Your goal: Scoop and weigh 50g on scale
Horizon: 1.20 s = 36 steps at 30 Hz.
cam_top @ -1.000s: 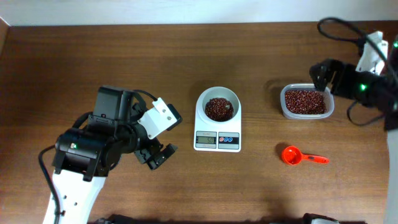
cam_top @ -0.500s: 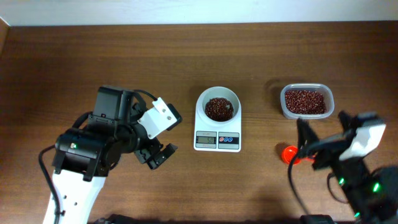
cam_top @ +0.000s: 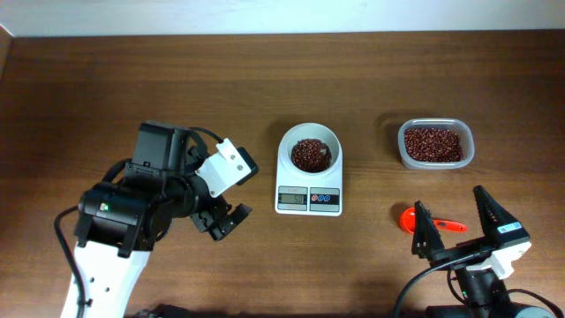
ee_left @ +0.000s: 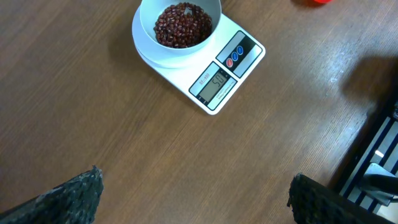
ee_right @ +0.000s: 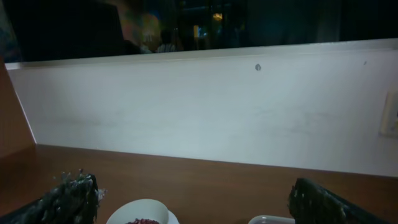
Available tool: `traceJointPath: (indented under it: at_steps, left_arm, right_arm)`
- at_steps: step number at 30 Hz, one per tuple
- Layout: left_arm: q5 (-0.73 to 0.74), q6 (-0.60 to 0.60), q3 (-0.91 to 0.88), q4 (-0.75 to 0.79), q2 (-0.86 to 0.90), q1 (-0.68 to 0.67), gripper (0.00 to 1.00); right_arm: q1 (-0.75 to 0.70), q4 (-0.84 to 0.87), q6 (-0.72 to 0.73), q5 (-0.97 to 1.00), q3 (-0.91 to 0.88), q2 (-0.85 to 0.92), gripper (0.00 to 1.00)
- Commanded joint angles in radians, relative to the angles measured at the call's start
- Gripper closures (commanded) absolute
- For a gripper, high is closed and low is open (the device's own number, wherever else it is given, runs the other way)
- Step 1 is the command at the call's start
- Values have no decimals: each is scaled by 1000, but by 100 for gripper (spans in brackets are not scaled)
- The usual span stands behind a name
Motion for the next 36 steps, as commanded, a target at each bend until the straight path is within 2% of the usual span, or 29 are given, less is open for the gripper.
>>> traceJointPath:
  at_steps: [1, 6, 11, 19, 24, 31, 36]
  left_arm:
    - [11, 15, 11, 1, -4, 3, 1]
    - [11, 15, 11, 1, -4, 3, 1]
    - [11, 15, 11, 1, -4, 3, 1]
    - [11, 15, 11, 1, -4, 3, 1]
    - [11, 15, 11, 1, -4, 3, 1]
    - [11, 15, 11, 1, -4, 3, 1]
    - [11, 15, 11, 1, -4, 3, 1]
  right_arm:
    - [54, 10, 6, 46, -13, -11, 1]
    - [44, 13, 6, 90, -77, -11, 1]
    - [43, 246, -3, 193, -270, -11, 1]
    - [42, 373, -3, 202, -438, -11, 1]
    - [22, 355, -6, 203, -448, -11, 1]
    - [-14, 204, -6, 202, -448, -11, 1]
    - [-6, 199, -174, 196, -448, -11, 1]
